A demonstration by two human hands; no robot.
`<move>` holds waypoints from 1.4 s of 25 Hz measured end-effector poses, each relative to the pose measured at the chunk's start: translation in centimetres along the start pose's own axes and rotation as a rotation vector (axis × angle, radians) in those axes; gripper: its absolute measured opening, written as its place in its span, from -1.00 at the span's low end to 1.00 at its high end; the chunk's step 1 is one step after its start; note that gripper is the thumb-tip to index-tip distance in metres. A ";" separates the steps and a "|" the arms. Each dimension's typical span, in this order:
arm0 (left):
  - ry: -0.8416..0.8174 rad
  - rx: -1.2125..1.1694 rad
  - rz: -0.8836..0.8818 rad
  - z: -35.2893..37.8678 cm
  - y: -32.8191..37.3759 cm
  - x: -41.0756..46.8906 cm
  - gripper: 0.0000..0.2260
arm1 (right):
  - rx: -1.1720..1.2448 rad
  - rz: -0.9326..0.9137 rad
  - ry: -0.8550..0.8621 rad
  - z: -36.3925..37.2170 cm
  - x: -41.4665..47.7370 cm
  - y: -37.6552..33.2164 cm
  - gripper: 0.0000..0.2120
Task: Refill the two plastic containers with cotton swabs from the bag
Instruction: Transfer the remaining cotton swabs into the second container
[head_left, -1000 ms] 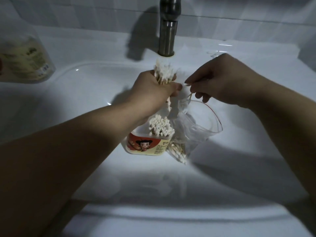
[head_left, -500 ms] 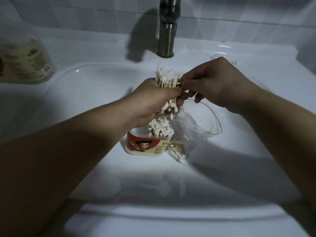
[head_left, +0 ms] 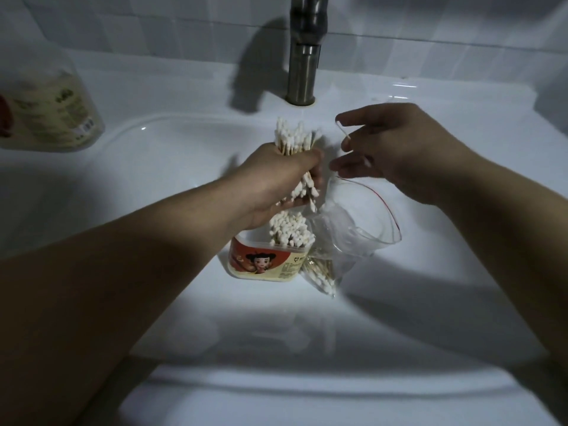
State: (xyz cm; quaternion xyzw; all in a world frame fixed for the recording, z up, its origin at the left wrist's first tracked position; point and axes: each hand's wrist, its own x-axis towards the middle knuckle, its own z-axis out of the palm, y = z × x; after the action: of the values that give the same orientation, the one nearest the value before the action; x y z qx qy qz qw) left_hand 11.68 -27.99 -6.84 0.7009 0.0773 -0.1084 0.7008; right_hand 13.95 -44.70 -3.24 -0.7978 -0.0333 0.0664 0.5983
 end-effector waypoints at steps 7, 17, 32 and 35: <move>-0.058 -0.035 0.007 0.1 0.0 -0.1 -0.84 | -0.121 -0.039 -0.030 0.1 -0.1 0.1 -0.86; -0.177 0.023 0.012 0.0 0.0 -0.1 -0.91 | -0.378 -0.297 -0.125 0.8 0.0 1.0 -0.67; -0.192 -0.149 -0.008 -0.1 0.3 -0.2 -0.81 | -0.555 -0.306 -0.488 0.6 -0.4 1.7 0.16; -0.248 -0.205 -0.067 -0.1 0.7 -0.7 -0.85 | -0.685 -0.407 -0.420 1.7 -0.1 2.2 0.27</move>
State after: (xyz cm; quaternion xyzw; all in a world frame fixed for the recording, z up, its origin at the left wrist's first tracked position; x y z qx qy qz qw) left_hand 11.20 -27.82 -5.95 0.6038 0.0243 -0.2089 0.7689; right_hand 13.53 -43.74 -5.80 -0.8963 -0.3301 0.0931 0.2811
